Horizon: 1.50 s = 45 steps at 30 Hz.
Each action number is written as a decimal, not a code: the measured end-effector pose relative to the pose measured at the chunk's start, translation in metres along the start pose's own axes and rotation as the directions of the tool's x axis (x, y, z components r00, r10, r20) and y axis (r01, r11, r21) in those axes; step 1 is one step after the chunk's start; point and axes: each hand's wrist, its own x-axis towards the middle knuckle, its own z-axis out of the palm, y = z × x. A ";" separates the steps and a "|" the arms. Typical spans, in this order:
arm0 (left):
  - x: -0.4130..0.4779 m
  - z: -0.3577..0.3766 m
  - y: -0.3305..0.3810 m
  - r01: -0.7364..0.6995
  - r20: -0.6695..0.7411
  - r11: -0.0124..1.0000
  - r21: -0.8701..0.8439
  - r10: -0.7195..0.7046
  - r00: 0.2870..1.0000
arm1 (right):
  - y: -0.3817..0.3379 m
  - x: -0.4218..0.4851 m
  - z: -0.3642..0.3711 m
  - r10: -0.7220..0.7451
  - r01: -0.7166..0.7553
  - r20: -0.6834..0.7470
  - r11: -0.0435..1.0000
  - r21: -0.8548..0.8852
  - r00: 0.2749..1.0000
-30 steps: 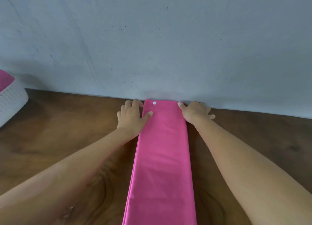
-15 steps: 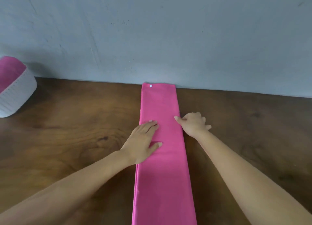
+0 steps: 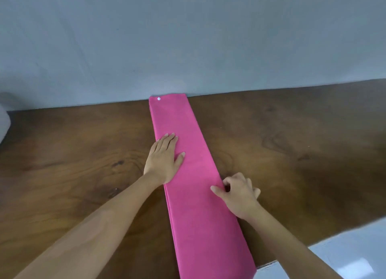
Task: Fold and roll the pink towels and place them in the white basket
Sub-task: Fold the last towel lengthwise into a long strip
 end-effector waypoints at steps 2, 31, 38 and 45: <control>0.001 0.001 0.000 0.001 -0.008 1.000 0.007 -0.001 1.000 | 0.014 -0.025 0.006 0.024 -0.024 -0.019 1.000 0.018 1.000; -0.035 -0.012 0.029 0.334 0.259 0.942 -0.013 -0.320 0.911 | 0.129 -0.079 -0.050 0.050 -0.053 -0.253 0.999 -0.006 0.966; -0.052 -0.017 0.056 0.526 0.291 0.850 -0.024 -0.497 0.817 | 0.142 0.006 -0.102 0.031 -0.061 -0.168 0.982 -0.177 0.985; -0.054 -0.020 0.085 0.596 0.235 0.791 0.141 -0.611 0.756 | 0.146 0.075 -0.113 -0.105 0.086 -0.070 0.967 -0.240 0.992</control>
